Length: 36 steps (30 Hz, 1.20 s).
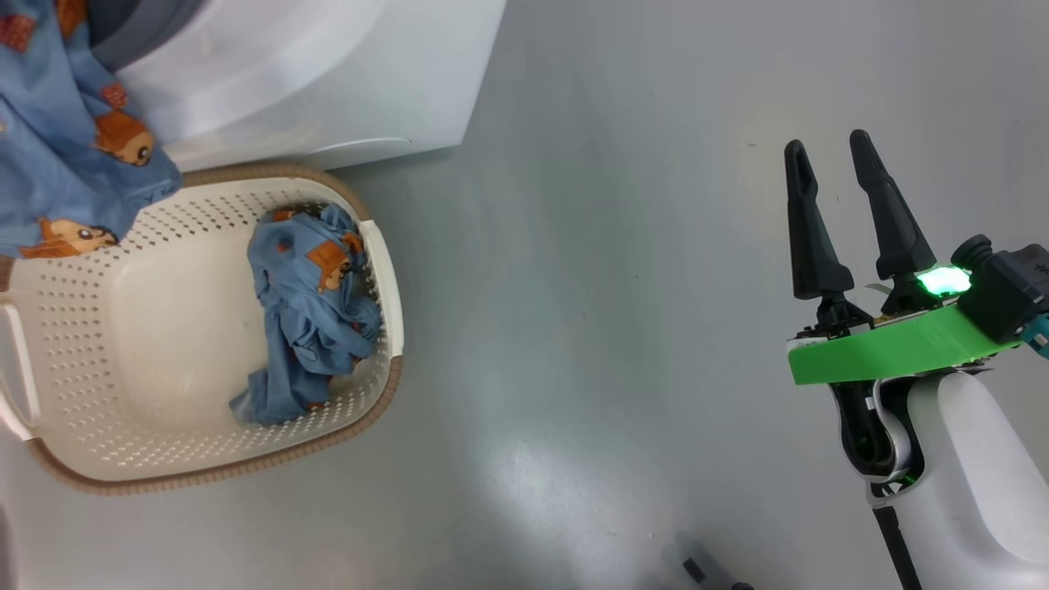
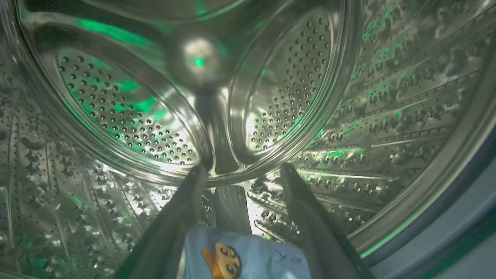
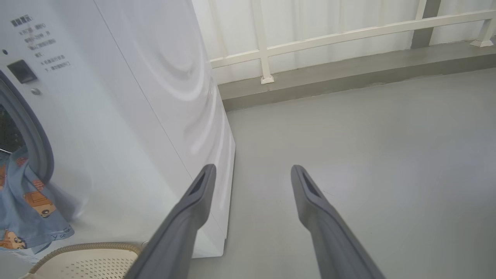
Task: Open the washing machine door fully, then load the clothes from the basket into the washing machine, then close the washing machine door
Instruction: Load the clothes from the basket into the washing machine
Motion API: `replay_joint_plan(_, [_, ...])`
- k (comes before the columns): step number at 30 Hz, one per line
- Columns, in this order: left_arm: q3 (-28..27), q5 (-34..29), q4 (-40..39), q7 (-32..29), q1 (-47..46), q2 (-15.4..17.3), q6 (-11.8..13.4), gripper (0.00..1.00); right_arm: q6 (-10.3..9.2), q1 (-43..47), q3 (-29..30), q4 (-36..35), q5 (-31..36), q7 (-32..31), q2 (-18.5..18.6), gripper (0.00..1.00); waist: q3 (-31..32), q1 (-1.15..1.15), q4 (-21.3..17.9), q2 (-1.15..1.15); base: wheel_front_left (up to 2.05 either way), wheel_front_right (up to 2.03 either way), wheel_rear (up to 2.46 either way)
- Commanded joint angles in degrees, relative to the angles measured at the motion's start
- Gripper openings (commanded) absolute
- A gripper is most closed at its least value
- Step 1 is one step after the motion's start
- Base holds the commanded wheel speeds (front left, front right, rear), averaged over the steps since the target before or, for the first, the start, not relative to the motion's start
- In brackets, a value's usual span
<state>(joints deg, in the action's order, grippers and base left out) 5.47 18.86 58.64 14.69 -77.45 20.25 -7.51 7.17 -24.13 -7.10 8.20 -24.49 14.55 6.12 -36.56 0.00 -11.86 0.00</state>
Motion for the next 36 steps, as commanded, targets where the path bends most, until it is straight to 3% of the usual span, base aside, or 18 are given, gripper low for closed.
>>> replay_joint_plan(1, [-1.8, 0.4, -3.4, 0.3, 2.6, 2.2, 0.0, 1.0, 0.32, 1.6, -0.7, -1.2, 0.3, 0.4, 0.6, 1.0, 0.3, 0.0, 0.3, 0.0, 0.0, 0.0, 0.0])
replay_joint_plan(17, [-8.2, -1.4, -19.7, 0.3, 18.5, -1.8, 0.0, 1.0, 0.32, 2.1, 0.1, -1.1, 0.7, 0.4, 1.8, 1.0, 3.4, 0.0, 2.4, 0.0, 0.0, 0.0, 0.0])
replay_joint_plan(36, [-11.0, -2.9, -29.7, 0.3, 41.6, -7.3, 0.0, 1.0, 0.32, 6.8, -0.1, 0.9, 0.4, 0.4, 5.2, 1.0, 16.1, 0.0, 5.3, 0.0, 0.0, 0.0, 0.0])
